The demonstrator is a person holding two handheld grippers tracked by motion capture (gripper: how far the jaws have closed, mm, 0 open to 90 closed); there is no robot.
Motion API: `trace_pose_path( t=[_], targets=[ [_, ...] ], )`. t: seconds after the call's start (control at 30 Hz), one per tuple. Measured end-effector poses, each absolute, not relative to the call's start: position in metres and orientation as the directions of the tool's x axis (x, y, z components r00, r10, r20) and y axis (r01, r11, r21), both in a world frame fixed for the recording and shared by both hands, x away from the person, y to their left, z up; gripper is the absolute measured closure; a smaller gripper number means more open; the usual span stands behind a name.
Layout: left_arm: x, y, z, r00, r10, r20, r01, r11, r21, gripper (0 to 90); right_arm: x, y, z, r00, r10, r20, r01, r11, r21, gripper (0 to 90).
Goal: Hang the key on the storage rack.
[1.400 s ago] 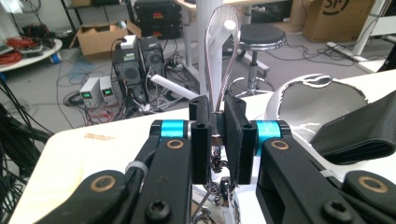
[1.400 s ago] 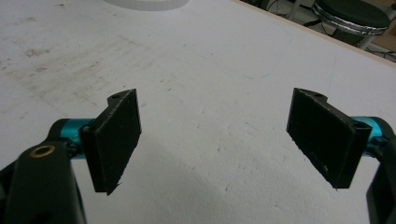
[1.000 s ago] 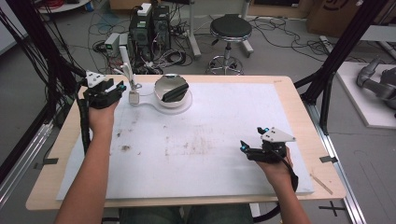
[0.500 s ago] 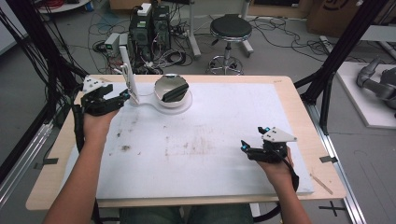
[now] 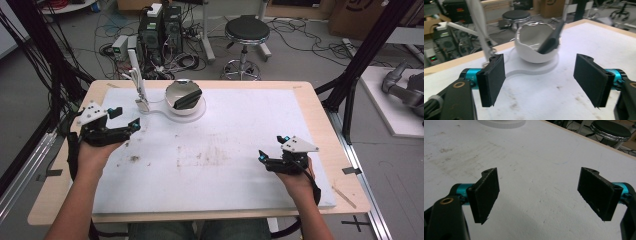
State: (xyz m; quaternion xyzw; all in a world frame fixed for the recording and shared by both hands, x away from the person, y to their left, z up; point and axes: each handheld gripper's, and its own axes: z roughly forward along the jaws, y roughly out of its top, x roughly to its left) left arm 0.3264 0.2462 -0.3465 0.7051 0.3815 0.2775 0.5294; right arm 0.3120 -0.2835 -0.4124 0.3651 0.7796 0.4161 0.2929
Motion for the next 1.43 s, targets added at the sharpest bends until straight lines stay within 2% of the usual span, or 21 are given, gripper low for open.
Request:
trace_pose_path(
  t=[0.13,0.47,1.43],
  targets=[
    [0.316,0.238,-0.362,0.585,0.811,0.007,0.218,-0.166,0.962,23.9,0.312,-0.283,-0.413,-0.564,0.812,-0.150,0.328,0.387,0.862,18.0],
    [0.317,0.226,-0.400,0.665,0.745,-0.058,0.264,-0.161,0.951,19.2,0.312,-0.282,-0.413,-0.569,0.809,-0.148,0.328,0.388,0.861,18.0],
    [0.313,0.238,-0.406,0.641,0.762,-0.090,0.310,-0.150,0.939,19.1,0.313,-0.284,-0.414,-0.569,0.808,-0.150,0.329,0.391,0.859,18.0]
  ],
)
